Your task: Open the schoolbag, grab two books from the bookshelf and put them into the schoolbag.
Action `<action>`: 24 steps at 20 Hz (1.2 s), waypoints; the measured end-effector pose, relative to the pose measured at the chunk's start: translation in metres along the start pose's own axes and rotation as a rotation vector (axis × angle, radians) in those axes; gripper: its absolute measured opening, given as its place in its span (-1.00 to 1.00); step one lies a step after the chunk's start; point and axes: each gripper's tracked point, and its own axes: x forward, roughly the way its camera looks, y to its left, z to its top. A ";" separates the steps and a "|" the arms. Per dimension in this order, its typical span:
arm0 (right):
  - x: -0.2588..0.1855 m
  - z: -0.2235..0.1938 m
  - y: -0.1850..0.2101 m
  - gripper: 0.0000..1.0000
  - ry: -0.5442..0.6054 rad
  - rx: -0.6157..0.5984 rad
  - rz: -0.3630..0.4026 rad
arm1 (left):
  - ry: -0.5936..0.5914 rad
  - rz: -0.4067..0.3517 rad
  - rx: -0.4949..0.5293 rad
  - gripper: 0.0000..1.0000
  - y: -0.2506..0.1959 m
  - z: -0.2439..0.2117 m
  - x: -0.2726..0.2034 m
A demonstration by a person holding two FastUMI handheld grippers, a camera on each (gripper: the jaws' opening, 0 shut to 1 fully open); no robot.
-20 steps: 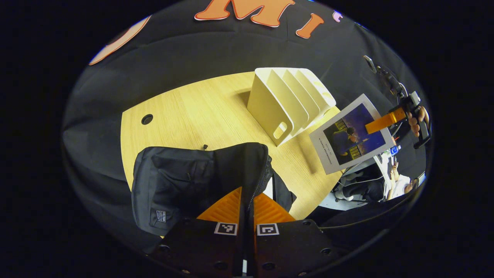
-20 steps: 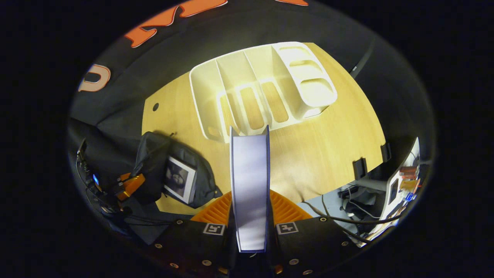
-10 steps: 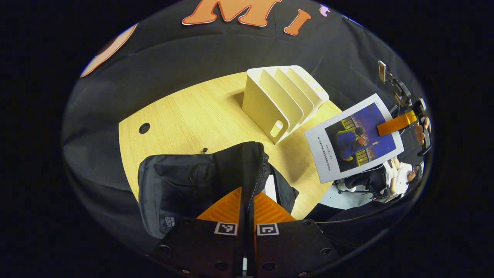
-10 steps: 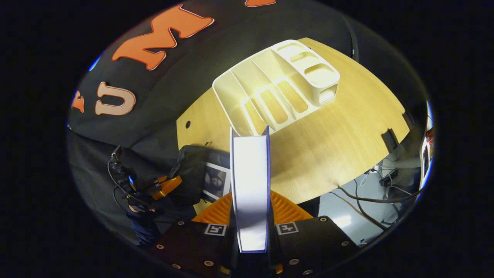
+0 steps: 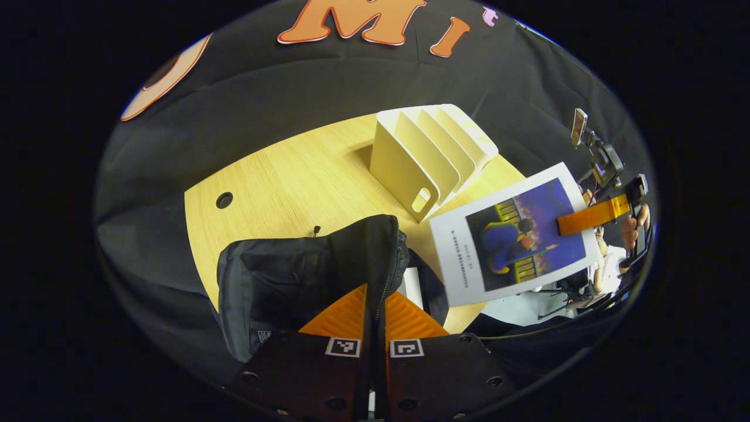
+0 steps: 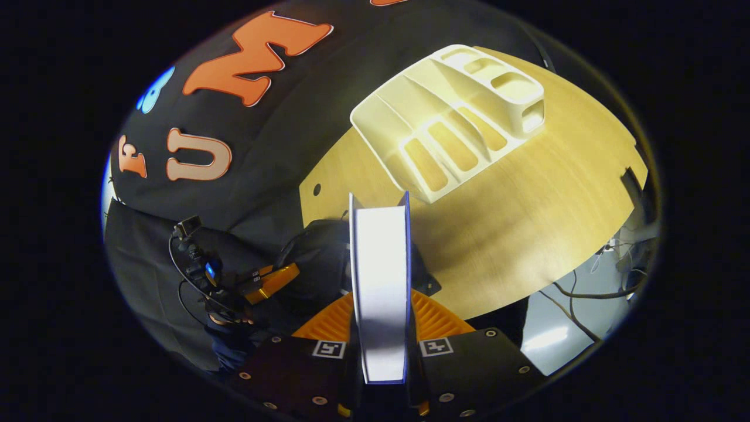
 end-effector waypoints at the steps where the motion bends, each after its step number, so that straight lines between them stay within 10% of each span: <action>1: 0.009 -0.005 0.004 -0.37 0.008 -0.002 0.022 | 0.001 0.003 -0.005 -0.91 0.000 0.001 0.000; 24: 0.186 -0.053 0.056 -0.38 0.004 0.189 0.321 | -0.049 -0.018 -0.020 -0.91 -0.022 0.003 -0.008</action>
